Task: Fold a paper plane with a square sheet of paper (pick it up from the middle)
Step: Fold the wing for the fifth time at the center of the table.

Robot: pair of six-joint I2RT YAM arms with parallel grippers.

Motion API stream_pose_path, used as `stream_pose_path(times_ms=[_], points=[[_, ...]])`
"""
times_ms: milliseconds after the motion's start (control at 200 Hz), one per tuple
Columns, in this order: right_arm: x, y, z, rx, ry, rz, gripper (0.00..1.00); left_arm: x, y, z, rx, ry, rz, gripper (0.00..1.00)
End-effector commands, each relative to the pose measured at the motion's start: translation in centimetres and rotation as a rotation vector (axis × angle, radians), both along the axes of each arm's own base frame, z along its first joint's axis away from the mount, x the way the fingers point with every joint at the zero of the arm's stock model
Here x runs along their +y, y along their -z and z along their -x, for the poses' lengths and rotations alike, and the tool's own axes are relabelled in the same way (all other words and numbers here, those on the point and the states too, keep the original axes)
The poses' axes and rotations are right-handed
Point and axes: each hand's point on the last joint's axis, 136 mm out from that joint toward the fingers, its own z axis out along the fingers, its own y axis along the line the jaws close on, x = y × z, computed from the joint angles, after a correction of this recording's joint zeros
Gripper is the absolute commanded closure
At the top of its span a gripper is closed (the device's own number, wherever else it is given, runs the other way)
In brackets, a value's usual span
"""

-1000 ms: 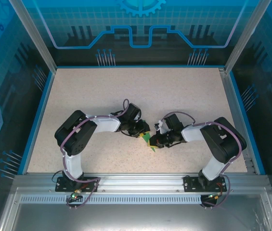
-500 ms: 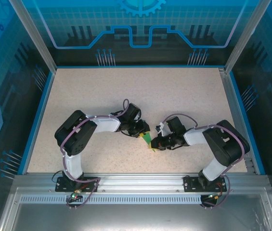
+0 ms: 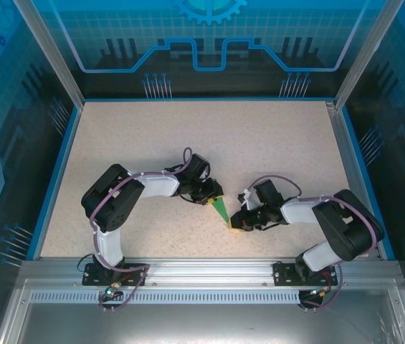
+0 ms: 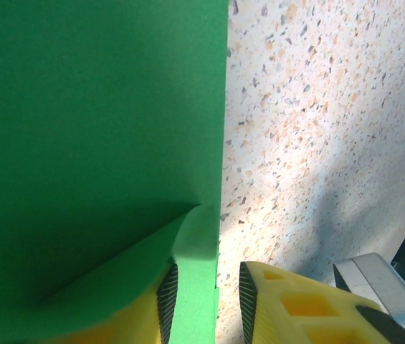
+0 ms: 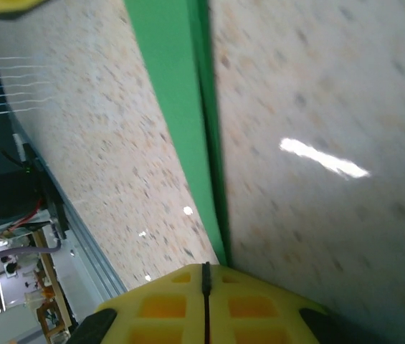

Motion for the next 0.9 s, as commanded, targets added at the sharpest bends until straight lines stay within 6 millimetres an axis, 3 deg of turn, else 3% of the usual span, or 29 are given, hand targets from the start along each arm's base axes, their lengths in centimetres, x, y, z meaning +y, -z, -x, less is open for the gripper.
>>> stream_pose_path(times_ms=[0,160,310,455,640,895], points=[[-2.3,0.7,2.6,0.119,0.014,0.123,0.92,3.2,4.2,1.4,0.093,-0.048,-0.15,0.67],[-0.1,-3.1,-0.6,0.002,0.063,0.038,0.91,3.1,4.1,1.3,0.09,-0.044,-0.145,0.67],[1.6,-4.2,-2.9,-0.053,0.123,0.021,0.91,3.0,4.0,1.2,0.09,-0.046,-0.139,0.67],[3.5,-3.9,-4.3,-0.047,0.142,-0.002,0.93,2.9,4.1,1.3,0.093,-0.044,-0.137,0.67],[4.3,-3.3,-5.6,-0.03,0.178,-0.022,0.93,2.9,3.8,1.3,0.086,-0.04,-0.133,0.67],[3.7,-0.6,-6.3,0.017,0.191,0.04,0.93,2.6,3.5,1.2,0.08,-0.036,-0.118,0.66]])
